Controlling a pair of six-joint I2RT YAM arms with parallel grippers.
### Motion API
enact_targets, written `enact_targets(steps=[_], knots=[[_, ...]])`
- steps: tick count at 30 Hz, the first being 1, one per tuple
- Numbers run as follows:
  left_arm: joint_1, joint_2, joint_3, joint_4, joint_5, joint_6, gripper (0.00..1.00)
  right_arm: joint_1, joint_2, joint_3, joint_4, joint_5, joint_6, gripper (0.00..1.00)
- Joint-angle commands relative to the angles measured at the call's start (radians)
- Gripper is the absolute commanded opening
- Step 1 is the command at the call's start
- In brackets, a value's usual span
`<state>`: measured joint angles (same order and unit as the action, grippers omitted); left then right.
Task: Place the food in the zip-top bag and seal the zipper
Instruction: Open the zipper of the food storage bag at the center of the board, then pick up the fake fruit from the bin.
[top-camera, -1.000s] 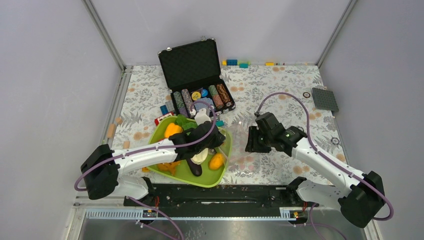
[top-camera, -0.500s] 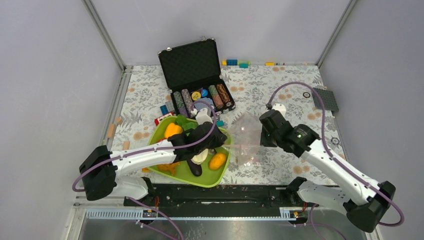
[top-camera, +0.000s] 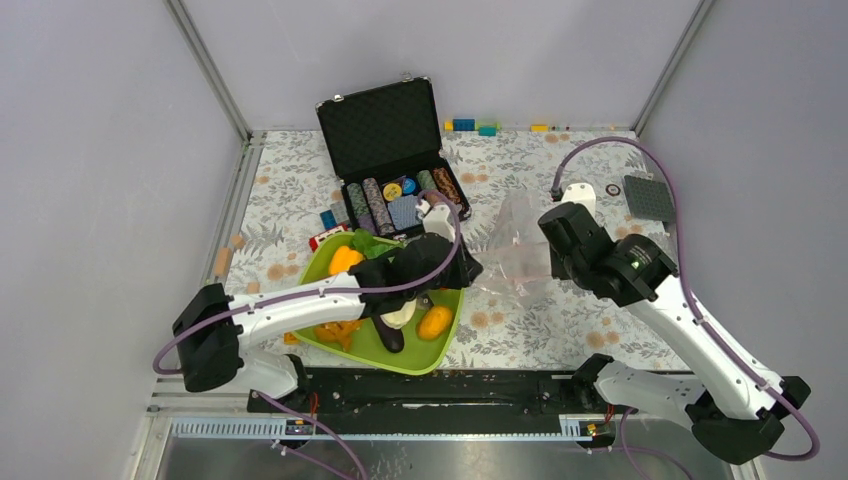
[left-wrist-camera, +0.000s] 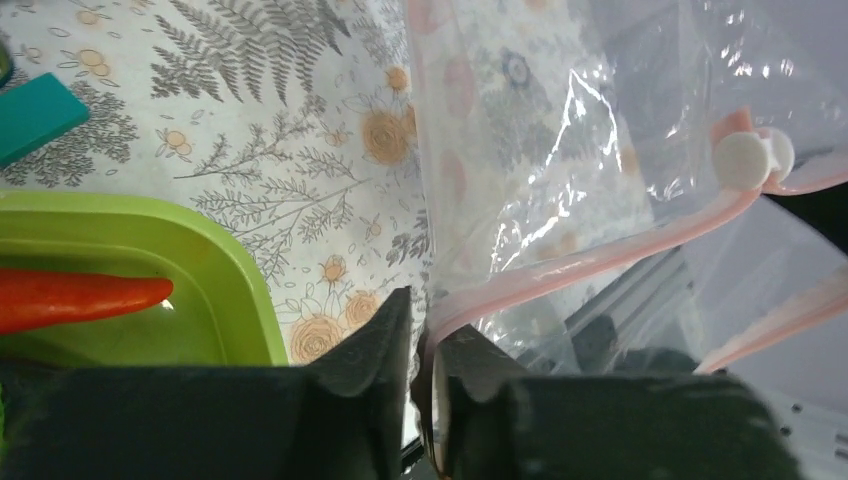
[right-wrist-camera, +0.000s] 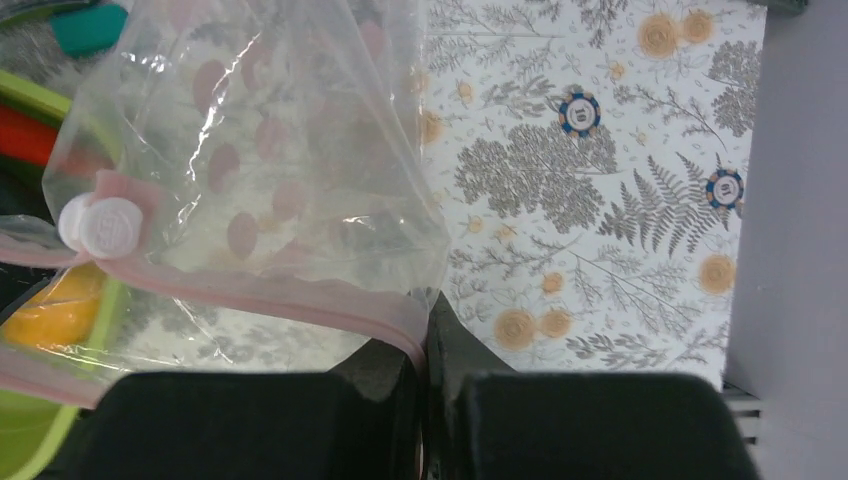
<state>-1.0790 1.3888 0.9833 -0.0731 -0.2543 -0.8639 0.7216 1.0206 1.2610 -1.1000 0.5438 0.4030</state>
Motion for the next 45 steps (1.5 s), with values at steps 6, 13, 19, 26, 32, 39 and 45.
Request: enact_targets(steps=[6,13,19,26,32,39,45], knots=[[-0.022,0.096,0.033,0.062,0.230,0.118,0.38,-0.028,0.060,-0.110,0.022,-0.263,-0.091,0.00],[-0.024,0.087,0.024,0.108,0.295,0.091,0.69,-0.027,0.153,-0.128,0.060,-0.282,-0.020,0.00],[-0.024,-0.032,-0.021,0.088,0.268,0.110,0.98,-0.027,0.160,-0.135,0.090,-0.305,-0.004,0.00],[-0.024,-0.284,-0.093,-0.194,-0.011,0.078,0.99,-0.028,0.166,-0.144,0.098,-0.302,-0.010,0.00],[0.027,-0.480,-0.153,-0.501,-0.309,-0.084,0.99,-0.027,0.158,-0.163,0.127,-0.314,-0.019,0.00],[0.236,-0.517,-0.174,-0.502,-0.202,-0.017,0.99,-0.027,0.166,-0.162,0.133,-0.319,-0.037,0.00],[0.257,-0.512,-0.154,-0.493,-0.110,0.084,0.99,-0.027,0.161,-0.166,0.132,-0.315,-0.049,0.00]])
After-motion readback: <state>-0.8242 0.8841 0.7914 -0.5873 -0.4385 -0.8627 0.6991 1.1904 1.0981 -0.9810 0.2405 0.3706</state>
